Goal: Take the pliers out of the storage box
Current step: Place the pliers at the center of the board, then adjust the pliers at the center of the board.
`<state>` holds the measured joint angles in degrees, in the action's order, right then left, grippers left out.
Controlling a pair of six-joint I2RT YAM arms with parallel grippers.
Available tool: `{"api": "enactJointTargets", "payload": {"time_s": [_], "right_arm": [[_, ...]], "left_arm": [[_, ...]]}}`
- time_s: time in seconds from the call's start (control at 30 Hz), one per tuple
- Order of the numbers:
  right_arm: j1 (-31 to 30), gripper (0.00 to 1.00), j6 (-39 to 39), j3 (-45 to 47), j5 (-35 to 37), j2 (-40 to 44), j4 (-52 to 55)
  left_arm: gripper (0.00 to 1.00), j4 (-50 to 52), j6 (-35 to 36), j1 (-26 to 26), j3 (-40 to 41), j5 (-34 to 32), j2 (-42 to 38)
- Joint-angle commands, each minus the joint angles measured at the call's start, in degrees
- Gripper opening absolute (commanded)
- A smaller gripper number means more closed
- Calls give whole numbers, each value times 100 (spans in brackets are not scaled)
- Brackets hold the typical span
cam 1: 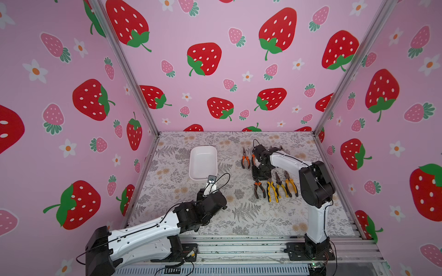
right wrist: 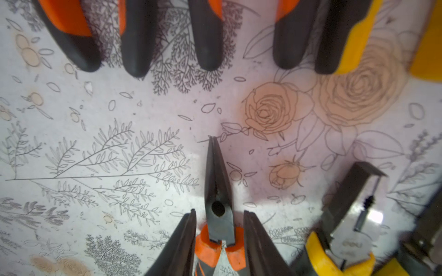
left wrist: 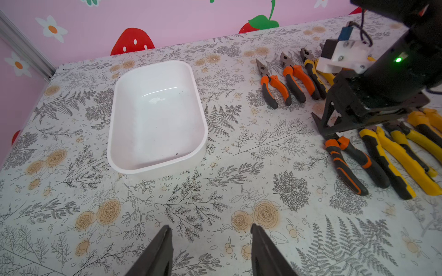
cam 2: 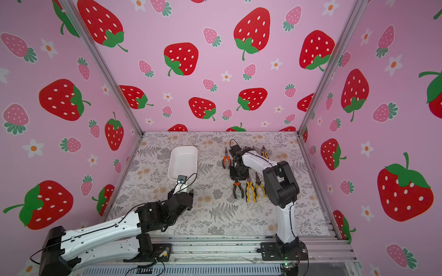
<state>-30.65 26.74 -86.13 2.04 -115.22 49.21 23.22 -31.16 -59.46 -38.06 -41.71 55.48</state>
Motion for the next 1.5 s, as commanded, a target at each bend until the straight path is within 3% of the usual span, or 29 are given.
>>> {"api": "enactJointTargets", "payload": {"time_s": [0.0,0.2,0.43,0.57,0.67,1.1,1.47], "right_arm": [[-71,39,-47,115,314,731,105],[-105,41,-4,624,443,1649,-32],[-201,42,-96,1366,126,1628,-397],[-363,65,-152,1256,231,1249,-311],[-481,71,-65,1183,351,1189,-338],[-573,73,765,876,489,611,-92],[-612,73,883,827,528,459,79]], "left_arm": [[56,296,130,402,-379,262,-77],[55,643,341,2054,-803,1527,83],[54,721,442,3046,-1197,2232,446],[51,623,342,3117,-1223,2545,572],[50,492,235,3119,-1073,2623,456],[49,495,176,3119,-860,2678,218],[49,455,139,3121,-677,2745,15]]}}
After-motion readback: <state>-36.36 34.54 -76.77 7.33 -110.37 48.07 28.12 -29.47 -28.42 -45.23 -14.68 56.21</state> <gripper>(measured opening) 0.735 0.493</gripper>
